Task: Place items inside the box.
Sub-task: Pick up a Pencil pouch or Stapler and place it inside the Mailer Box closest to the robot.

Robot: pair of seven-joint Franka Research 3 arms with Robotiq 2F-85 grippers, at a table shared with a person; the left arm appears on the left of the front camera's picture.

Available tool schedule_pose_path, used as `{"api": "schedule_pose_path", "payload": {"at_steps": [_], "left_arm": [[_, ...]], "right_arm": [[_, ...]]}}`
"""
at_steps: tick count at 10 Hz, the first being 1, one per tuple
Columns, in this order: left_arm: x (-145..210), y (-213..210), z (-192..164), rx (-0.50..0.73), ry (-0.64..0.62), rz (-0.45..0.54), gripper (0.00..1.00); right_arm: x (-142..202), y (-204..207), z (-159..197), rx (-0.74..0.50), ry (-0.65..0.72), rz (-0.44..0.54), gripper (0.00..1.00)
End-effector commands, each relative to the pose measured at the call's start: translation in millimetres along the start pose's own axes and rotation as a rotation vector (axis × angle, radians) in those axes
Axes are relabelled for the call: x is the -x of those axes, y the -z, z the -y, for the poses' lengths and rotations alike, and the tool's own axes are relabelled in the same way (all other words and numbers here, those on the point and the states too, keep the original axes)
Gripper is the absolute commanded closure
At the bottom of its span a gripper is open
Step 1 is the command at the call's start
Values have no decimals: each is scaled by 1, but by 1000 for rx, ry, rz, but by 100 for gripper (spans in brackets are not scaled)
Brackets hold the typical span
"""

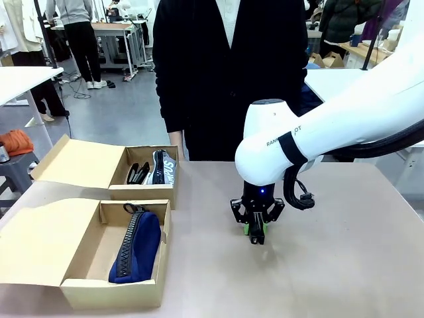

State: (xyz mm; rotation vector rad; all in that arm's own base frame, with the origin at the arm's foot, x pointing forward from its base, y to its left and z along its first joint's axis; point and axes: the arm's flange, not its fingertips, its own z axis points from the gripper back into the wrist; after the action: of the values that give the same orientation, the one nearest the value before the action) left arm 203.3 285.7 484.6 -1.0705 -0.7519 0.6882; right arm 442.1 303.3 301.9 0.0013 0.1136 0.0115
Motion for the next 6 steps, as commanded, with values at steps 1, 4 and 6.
{"api": "schedule_pose_path", "payload": {"at_steps": [1, 4, 6], "left_arm": [[0, 0, -1, 25, 12, 8, 0], [0, 0, -1, 25, 12, 8, 0], [0, 0, -1, 25, 12, 8, 0]], "right_arm": [[5, 2, 3, 20, 37, 31, 100], [49, -82, 14, -165, 173, -126, 100], [109, -141, -9, -286, 286, -187, 100]]}}
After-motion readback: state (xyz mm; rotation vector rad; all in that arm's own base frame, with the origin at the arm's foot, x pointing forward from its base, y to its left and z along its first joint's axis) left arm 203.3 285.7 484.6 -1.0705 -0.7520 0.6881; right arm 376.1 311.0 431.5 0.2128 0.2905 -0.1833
